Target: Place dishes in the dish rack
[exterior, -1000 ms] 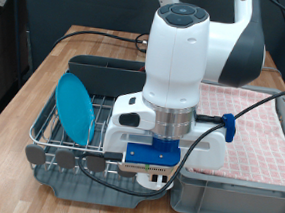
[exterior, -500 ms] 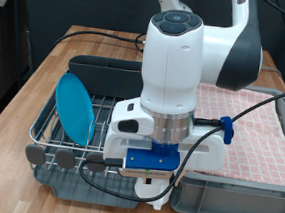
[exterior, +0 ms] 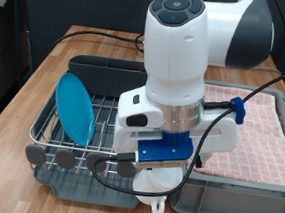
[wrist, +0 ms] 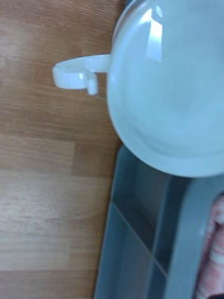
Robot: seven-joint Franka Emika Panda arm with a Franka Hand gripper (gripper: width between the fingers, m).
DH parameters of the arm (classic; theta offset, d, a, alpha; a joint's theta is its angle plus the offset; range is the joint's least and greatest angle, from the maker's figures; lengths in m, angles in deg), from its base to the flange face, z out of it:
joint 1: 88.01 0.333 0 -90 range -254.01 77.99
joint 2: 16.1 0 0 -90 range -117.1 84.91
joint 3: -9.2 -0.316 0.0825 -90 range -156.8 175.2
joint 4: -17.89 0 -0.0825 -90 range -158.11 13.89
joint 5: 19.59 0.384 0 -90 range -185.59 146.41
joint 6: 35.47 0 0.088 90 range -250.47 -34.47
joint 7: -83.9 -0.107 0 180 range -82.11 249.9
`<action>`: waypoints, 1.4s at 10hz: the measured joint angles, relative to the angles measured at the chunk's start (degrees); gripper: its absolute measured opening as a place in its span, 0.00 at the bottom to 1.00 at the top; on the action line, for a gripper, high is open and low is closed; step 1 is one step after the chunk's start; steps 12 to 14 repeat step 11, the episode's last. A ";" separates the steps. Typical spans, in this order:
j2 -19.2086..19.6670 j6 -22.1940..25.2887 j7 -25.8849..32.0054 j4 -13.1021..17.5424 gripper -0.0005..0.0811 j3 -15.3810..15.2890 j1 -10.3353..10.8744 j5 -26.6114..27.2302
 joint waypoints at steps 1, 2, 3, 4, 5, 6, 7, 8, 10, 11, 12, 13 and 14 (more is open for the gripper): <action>-0.71 1.96 -0.26 0.55 0.96 0.09 0.06 -0.23; -1.59 3.42 -0.79 0.71 0.98 0.28 0.26 -0.49; -2.60 3.73 -1.73 0.61 0.98 0.73 0.77 -1.42; -3.64 3.62 -2.80 0.32 0.99 1.15 1.49 -2.49; -4.76 3.21 -3.85 -0.17 0.99 1.68 2.34 -3.88; -5.98 2.57 -4.94 -0.92 0.99 2.14 3.24 -5.31; -7.17 2.42 -6.08 -1.58 0.99 2.49 4.04 -6.50; -8.23 2.44 -7.19 -1.97 0.99 2.73 4.71 -7.48; -10.07 2.73 -8.53 -2.67 0.99 2.93 5.56 -8.86; -10.68 3.09 -8.92 -2.69 0.99 2.93 5.75 -9.54; -10.68 3.09 -8.92 -2.69 0.99 2.93 5.75 -9.54; -10.68 3.09 -8.92 -2.69 0.99 2.93 5.75 -9.54; -10.68 3.09 -8.92 -2.69 0.99 2.93 5.75 -9.54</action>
